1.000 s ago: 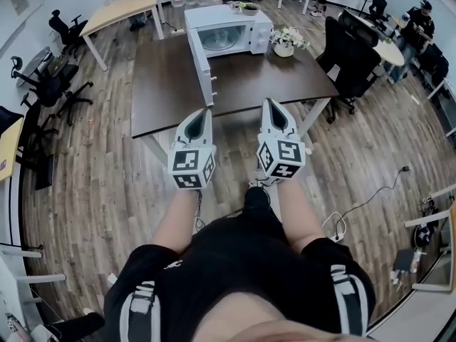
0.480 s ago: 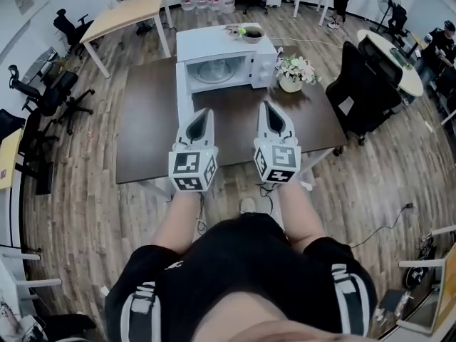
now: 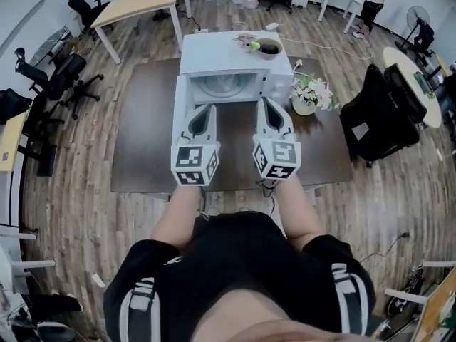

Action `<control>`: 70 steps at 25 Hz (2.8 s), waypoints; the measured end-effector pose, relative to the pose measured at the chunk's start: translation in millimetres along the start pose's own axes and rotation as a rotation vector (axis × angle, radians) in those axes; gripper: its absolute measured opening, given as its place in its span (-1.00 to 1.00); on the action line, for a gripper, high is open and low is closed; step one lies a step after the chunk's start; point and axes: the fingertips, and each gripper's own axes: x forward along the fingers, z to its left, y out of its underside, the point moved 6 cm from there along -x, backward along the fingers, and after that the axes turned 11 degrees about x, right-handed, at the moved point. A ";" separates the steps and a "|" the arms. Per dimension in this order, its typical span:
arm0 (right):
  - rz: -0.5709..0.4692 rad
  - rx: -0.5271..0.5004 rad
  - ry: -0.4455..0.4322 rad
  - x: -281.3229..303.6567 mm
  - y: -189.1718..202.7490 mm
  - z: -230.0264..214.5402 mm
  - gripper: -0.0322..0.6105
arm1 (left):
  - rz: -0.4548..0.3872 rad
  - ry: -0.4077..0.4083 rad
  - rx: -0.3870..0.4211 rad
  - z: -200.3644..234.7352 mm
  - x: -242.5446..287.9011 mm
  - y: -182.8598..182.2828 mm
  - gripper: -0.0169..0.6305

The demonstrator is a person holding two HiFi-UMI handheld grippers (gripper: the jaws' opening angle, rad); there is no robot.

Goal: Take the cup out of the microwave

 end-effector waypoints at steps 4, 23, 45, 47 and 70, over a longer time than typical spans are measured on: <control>0.026 0.018 -0.003 24.7 9.3 -7.7 -0.90 | 0.004 -0.013 0.002 12.6 16.9 2.9 -0.94; 0.134 0.043 -0.146 117.5 90.7 -14.8 0.86 | 0.115 -0.093 -0.043 31.8 38.2 44.7 -0.94; 0.437 0.019 -0.048 291.9 296.1 -80.4 0.88 | 0.306 -0.190 -0.097 42.7 90.8 155.9 -0.94; 0.449 0.022 -0.046 305.4 305.8 -82.4 0.88 | 0.318 -0.184 -0.091 41.9 96.0 161.5 -0.94; 0.429 -0.050 -0.038 349.9 316.7 -76.7 0.33 | 0.342 -0.128 -0.062 40.2 122.0 181.6 -0.94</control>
